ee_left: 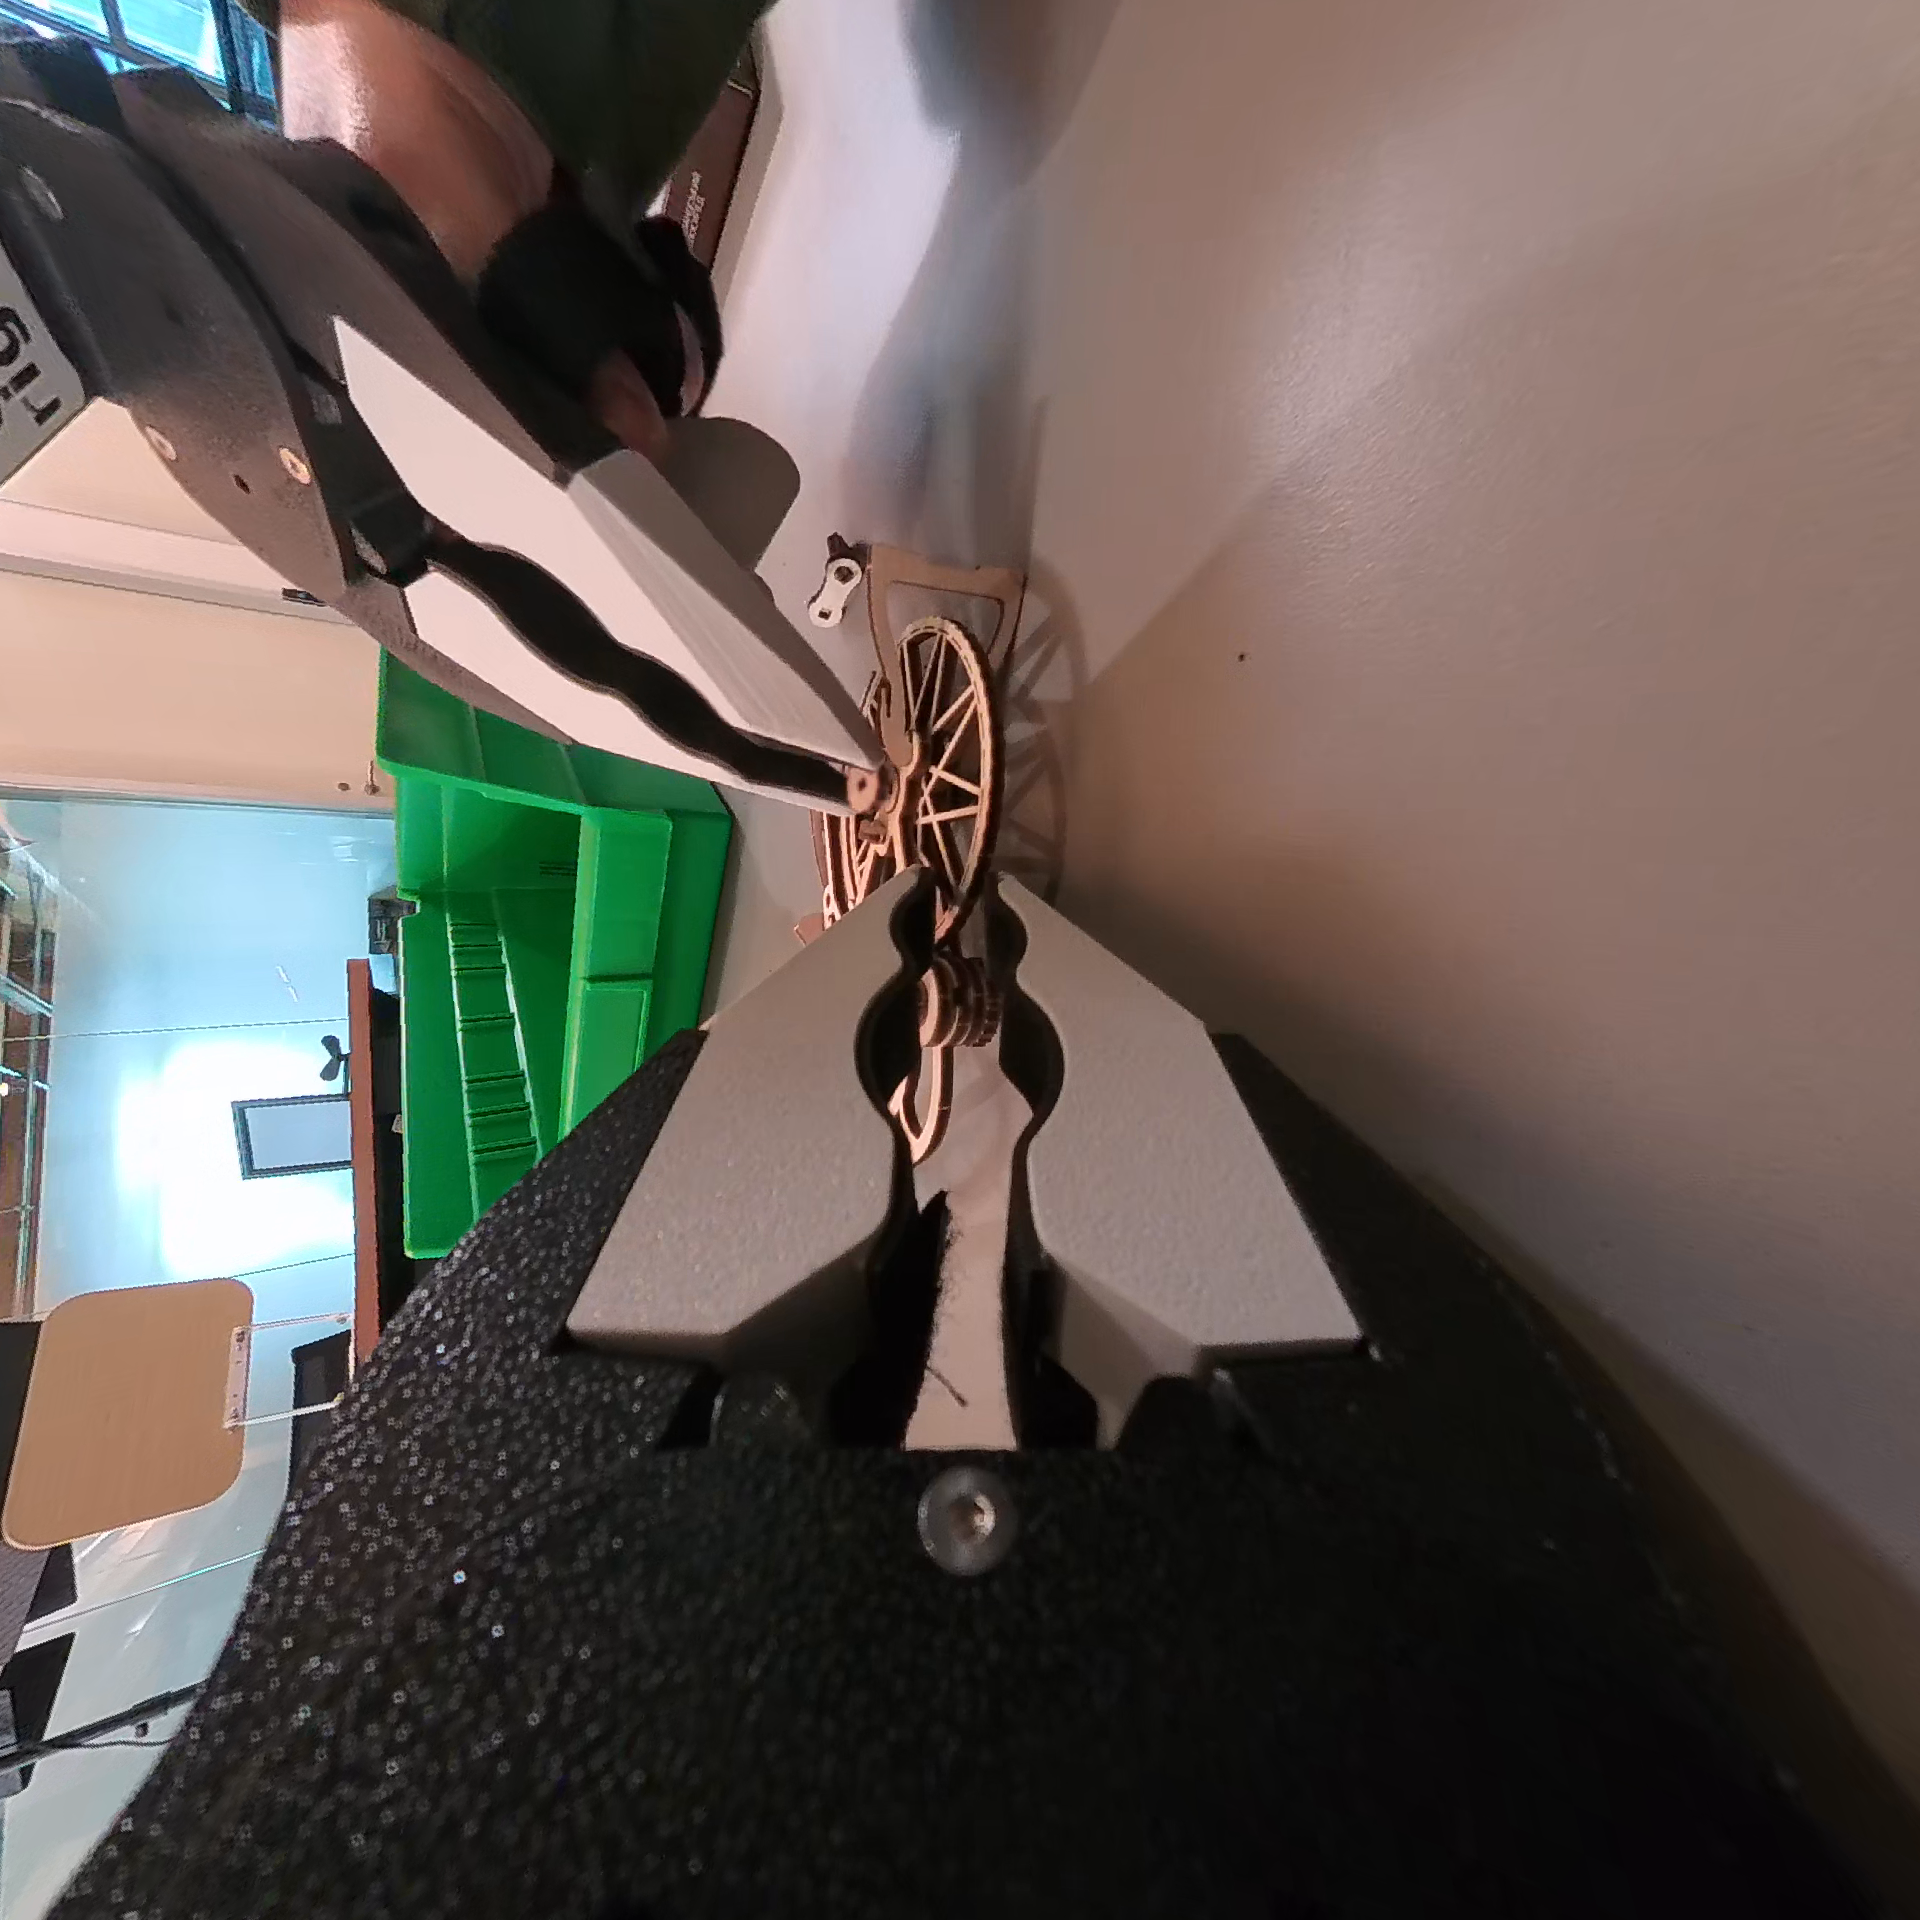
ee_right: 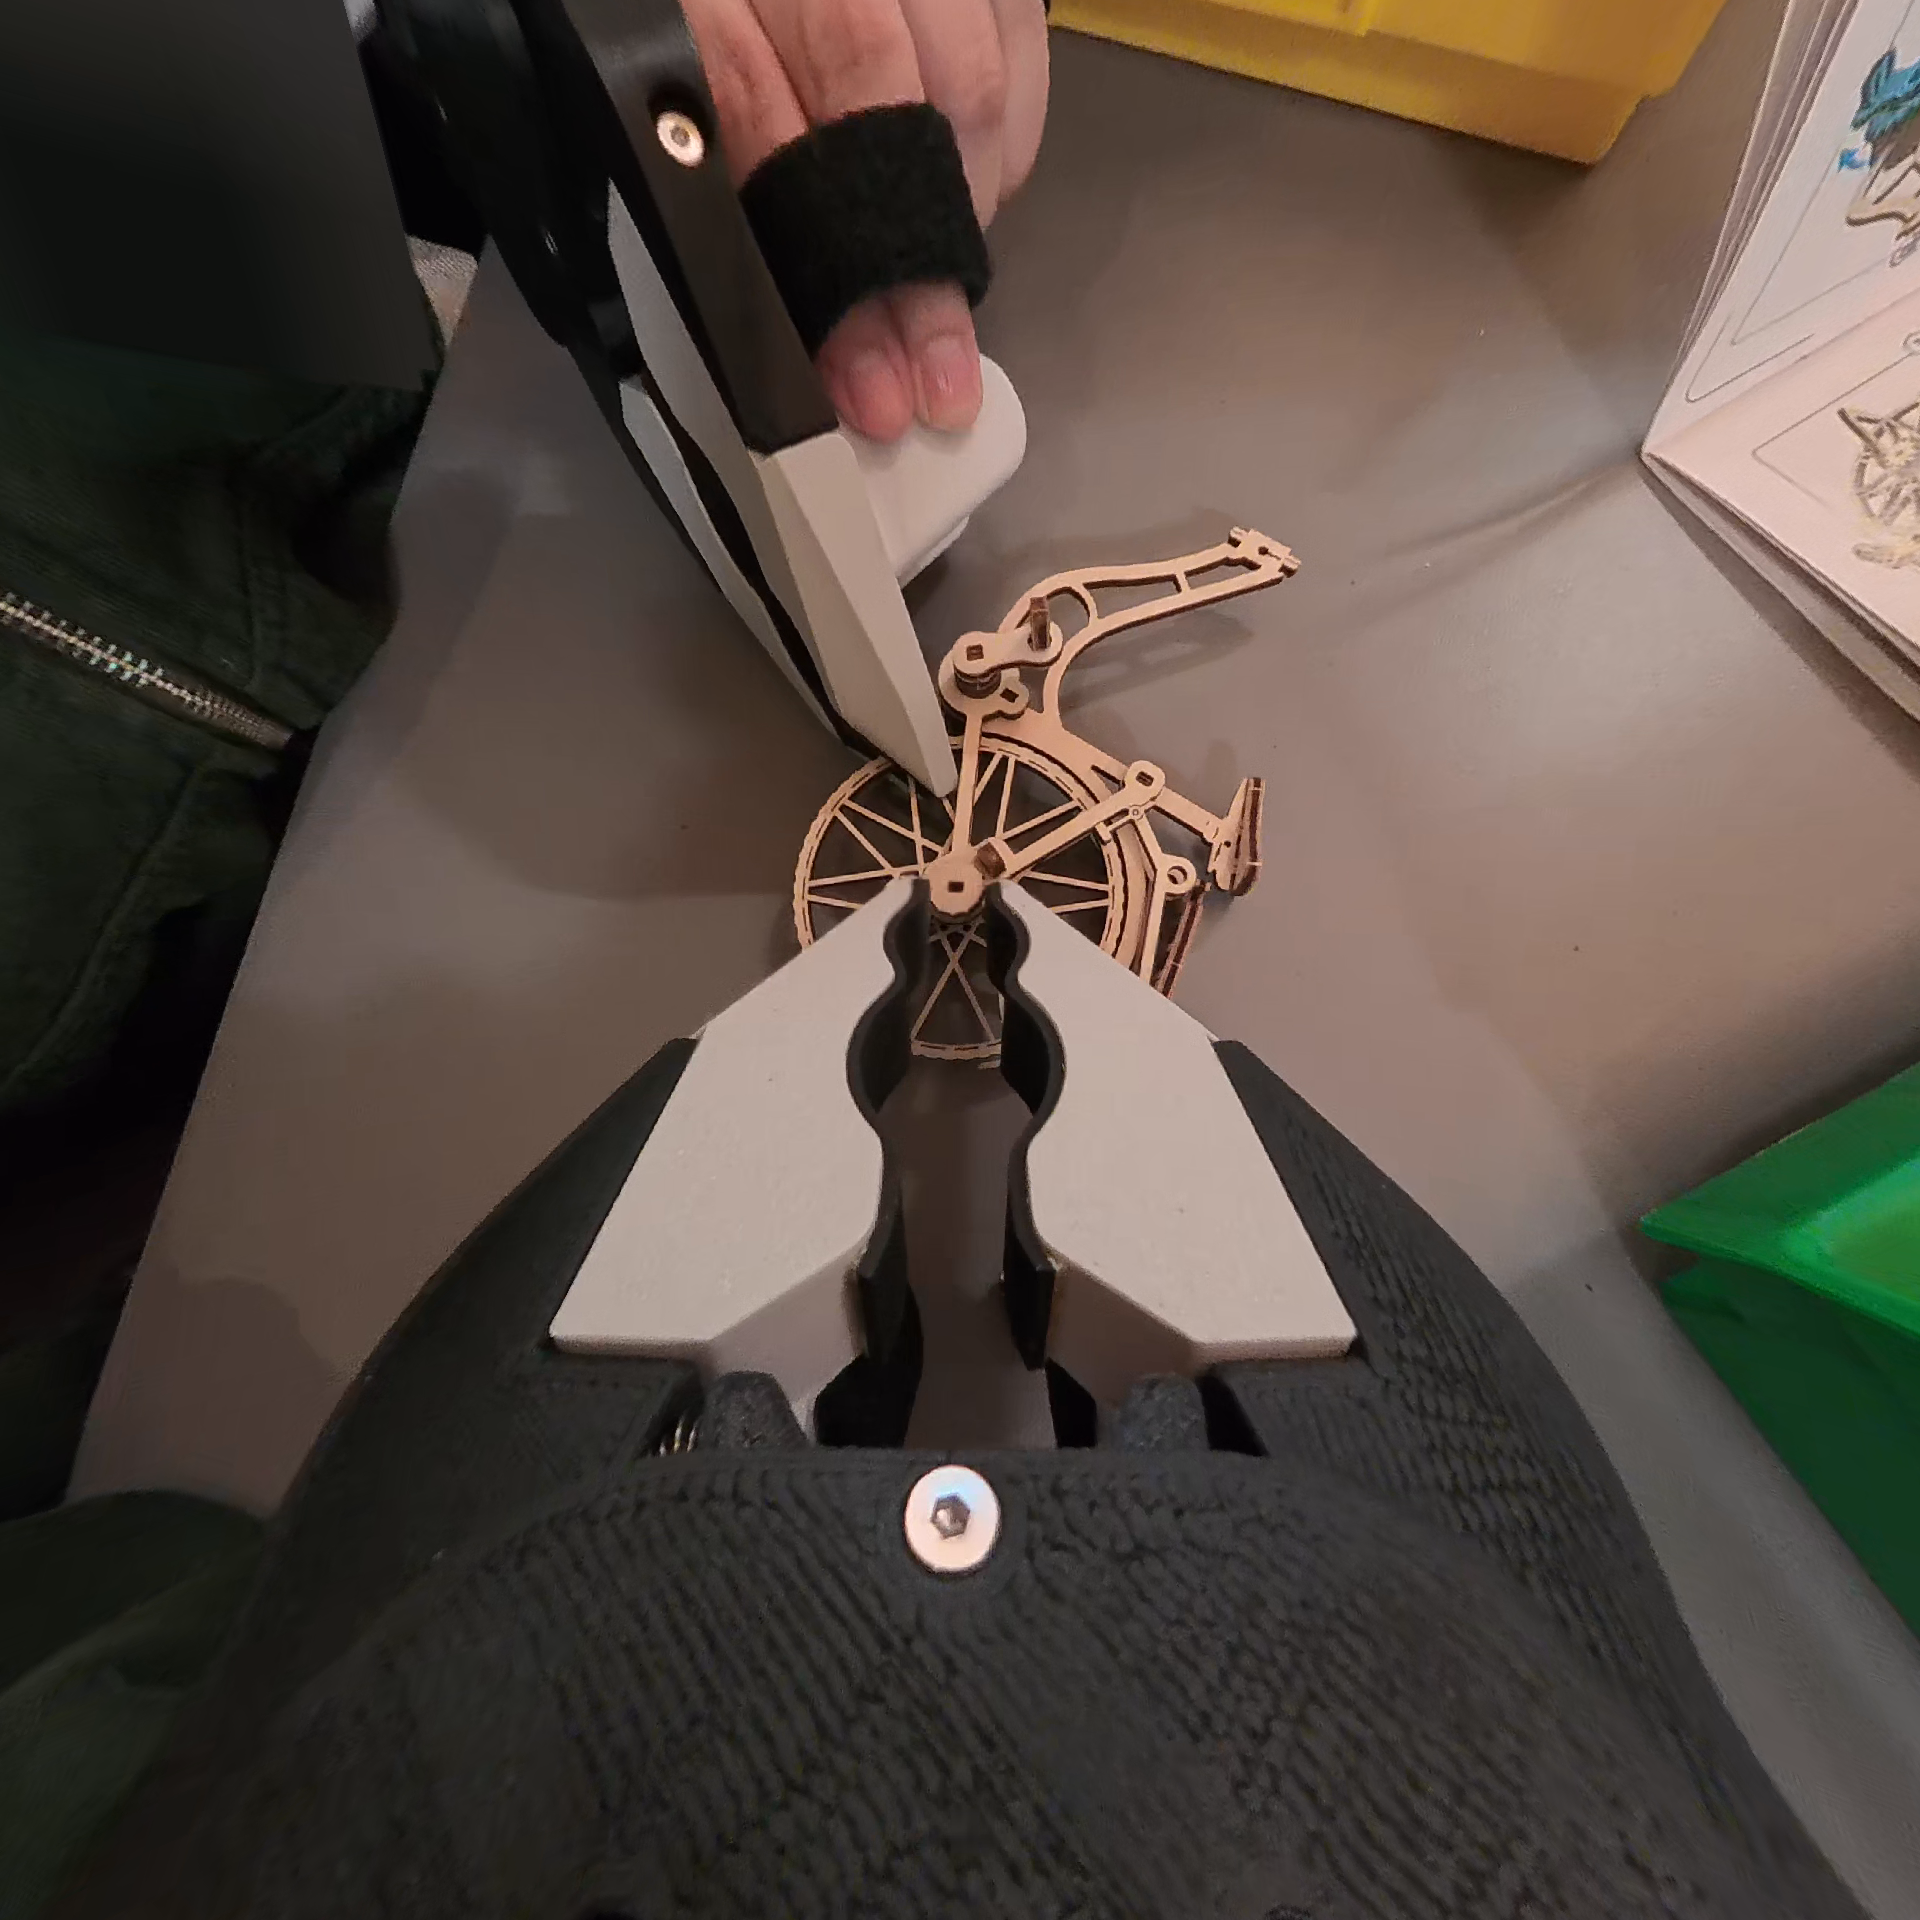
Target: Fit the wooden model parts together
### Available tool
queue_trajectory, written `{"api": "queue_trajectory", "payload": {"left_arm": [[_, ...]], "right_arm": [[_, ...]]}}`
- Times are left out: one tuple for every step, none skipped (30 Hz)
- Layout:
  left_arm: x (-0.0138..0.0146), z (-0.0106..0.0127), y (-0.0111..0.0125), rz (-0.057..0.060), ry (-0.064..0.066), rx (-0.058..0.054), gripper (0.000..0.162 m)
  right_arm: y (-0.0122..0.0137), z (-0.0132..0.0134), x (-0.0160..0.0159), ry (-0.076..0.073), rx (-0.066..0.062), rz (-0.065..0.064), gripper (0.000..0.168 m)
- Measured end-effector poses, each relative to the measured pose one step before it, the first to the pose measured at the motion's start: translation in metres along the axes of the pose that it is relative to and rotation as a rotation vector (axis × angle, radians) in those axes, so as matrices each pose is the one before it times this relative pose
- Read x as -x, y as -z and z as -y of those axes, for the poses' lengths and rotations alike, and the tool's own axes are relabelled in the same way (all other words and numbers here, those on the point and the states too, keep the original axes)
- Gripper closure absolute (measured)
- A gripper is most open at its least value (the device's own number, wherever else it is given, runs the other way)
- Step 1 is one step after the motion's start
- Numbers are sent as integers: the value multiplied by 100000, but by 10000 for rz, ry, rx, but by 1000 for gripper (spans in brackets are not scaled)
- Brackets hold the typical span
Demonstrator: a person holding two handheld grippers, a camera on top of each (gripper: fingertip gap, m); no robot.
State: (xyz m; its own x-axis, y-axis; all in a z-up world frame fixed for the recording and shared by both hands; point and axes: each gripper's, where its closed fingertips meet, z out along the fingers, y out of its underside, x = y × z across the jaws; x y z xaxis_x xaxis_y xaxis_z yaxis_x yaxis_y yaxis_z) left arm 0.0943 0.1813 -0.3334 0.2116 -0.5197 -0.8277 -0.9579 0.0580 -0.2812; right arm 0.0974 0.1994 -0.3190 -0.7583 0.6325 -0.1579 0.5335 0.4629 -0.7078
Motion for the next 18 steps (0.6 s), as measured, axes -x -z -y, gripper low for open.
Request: {"api": "queue_trajectory", "payload": {"left_arm": [[-7, 3, -1, -3, 4, -2, 156], [-8, 3, -8, -1, -3, -4, 156], [-4, 5, -6, 2, -6, 1, 156], [6, -8, -2, 5, -10, 4, 156], [-1, -2, -5, 3, -4, -1, 156], [-7, 6, -9, 0, -1, -6, 156], [2, -7, -3, 4, -6, 3, 156], [4, -6, -3, 5, -8, 3, 156], [1, -4, -13, 1, -2, 1, 156], [1, -11, 2, 0, 3, 1, 156], [9, -10, -7, 1, 0, 0, 156], [-3, -11, -4, 2, -1, -1, 156], [1, 0, 0, 0, -1, 0, 156], [5, -10, -7, 0, 3, 0, 156], [9, -10, -7, 1, -1, 0, 156], [4, -7, -8, 0, 4, -2, 156], [0, -7, 1, -1, 2, -2, 156], [3, 0, -9, 0, 2, 0, 156]], "right_arm": [[-18, -32, -18, -15, 61, -40, 160], [-19, -24, -4, -11, 37, -19, 160], [-4, -1, 10, -15, 8, 1, 160], [-2, -2, -15, -37, 2, 7, 160], [-6, -6, -1, -49, -3, 17, 160], [-21, -13, -3, -54, -8, 25, 160], [8, -2, -2, -60, -19, 29, 160], [13, -1, 13, -58, -26, 40, 160], [30, -1, 22, -61, -42, 58, 160], [24, -10, 18, -64, -51, 66, 160], [29, -8, 24, -70, -56, 72, 159], [23, -13, 18, -64, -56, 72, 159], [24, -11, 6, -56, -57, 68, 159], [17, -11, 12, -61, -50, 61, 159], [26, 6, 4, -55, -48, 49, 158], [11, -12, -12, -43, -32, 32, 158], [-1, -25, -8, -30, -11, 24, 157], [-7, -38, -22, -9, -2, 1, 158]]}}
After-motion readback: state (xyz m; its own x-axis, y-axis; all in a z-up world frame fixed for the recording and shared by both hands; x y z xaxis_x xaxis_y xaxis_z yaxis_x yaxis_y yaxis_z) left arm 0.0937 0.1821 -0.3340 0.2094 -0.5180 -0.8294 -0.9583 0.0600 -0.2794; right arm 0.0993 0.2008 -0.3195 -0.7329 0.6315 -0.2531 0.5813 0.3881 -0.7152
